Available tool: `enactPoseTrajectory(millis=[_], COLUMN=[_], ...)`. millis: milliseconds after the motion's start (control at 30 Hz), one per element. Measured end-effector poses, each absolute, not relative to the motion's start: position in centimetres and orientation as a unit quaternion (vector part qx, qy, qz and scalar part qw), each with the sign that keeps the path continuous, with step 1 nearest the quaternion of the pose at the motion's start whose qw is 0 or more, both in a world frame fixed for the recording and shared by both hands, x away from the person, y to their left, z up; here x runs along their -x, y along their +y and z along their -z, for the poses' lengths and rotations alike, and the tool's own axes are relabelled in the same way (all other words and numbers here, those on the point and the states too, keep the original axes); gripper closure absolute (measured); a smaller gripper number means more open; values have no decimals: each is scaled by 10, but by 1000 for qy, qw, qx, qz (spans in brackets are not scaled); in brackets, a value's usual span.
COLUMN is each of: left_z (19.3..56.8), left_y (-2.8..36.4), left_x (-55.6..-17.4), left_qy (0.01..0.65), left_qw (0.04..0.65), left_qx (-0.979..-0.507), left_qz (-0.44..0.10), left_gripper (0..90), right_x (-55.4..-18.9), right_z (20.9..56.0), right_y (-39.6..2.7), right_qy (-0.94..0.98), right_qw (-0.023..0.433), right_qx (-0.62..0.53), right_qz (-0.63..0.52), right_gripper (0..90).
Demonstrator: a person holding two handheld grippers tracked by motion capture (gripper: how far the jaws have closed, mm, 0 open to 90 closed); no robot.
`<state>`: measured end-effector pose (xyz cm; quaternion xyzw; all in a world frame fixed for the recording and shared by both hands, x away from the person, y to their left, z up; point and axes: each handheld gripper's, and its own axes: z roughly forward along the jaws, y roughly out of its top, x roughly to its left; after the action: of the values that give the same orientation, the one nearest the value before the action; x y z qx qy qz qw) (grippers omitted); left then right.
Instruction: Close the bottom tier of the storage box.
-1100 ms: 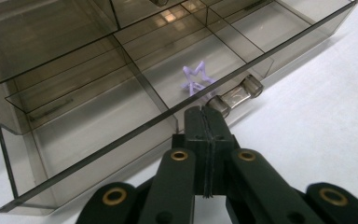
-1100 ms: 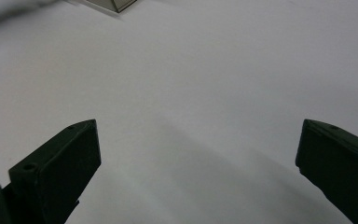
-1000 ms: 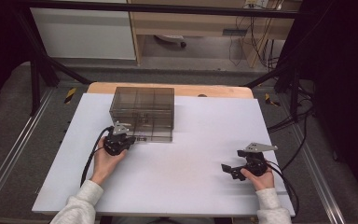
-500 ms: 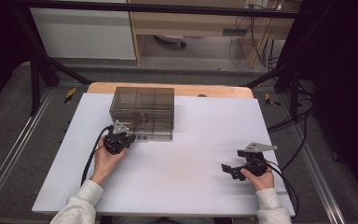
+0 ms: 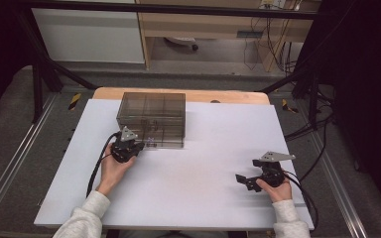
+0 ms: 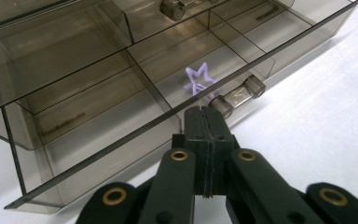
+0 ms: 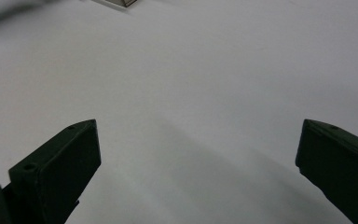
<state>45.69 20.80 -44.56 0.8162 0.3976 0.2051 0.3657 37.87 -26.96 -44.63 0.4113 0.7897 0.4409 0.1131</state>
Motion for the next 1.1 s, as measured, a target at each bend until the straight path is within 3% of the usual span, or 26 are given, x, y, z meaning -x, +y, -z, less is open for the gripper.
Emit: enactPoseTrajectory(millis=[1100], left_z=[447], left_y=[204], left_x=[-466], left_qy=[400], left_qw=[364], left_qx=[-815], left_qz=[-208], left_gripper=[892], right_x=[-379], right_z=[447], right_y=[-269], right_qy=[790], right_qw=[112], right_qx=[-411], right_qz=[-440], right_gripper=[5])
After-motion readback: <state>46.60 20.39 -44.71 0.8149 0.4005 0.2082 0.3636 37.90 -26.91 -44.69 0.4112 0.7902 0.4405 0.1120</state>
